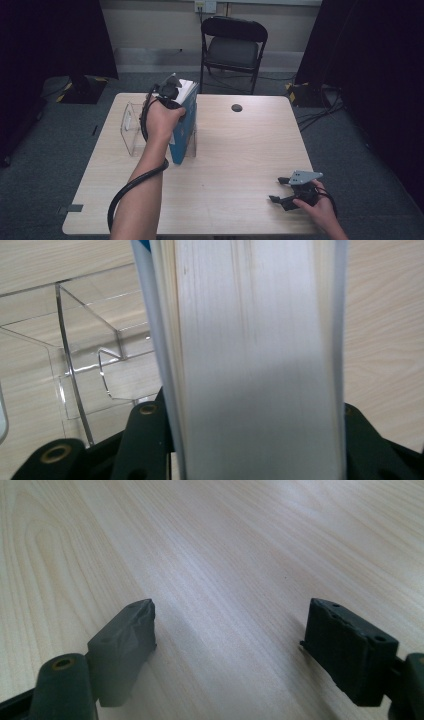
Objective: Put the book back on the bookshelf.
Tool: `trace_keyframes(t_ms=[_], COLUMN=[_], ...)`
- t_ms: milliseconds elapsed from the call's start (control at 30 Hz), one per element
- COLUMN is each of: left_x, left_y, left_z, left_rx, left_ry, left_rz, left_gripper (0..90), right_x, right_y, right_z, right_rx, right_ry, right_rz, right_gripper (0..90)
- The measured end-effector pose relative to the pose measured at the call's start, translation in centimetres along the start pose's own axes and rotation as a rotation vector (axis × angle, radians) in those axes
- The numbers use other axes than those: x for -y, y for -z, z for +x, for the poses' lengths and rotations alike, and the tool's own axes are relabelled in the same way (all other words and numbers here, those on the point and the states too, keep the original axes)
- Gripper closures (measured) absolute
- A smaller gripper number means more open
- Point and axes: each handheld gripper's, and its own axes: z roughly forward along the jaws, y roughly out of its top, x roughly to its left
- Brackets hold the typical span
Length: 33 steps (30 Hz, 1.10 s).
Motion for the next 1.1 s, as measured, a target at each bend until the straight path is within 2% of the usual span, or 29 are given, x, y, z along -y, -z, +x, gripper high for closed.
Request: trace_keyframes(t_ms=[300,367,500,600,1100], left_x=[0.8,1.0,1.0,1.2,2.5], left_y=[0.4,0.4,0.6,0.9,1.5], left_z=[0.6,0.6,0.7,0.9,1.4], left_rx=[0.048,0.055,0.067,0.083,0.104], left_ry=[-0.023,-0.015,-0.035,-0.028,-0.075], left_rz=[-0.035,-0.042,-0.038,-0.045,-0.050], left_gripper=[52.6,51.7,51.1,50.4,49.2], right_x=[0.0,0.0,0.0,0.0,0.1], right_y=[0.0,0.0,0.0,0.0,0.1], right_z=[0.0,0.0,0.0,0.0,0.0], right_rx=[0.000,0.000,0.000,0.000,0.001], right_ry=[0.000,0.000,-0.001,0.000,0.004], right_rz=[0.000,0.000,0.000,0.000,0.000], right_gripper=[19.7,19.7,19.7,19.7,19.7])
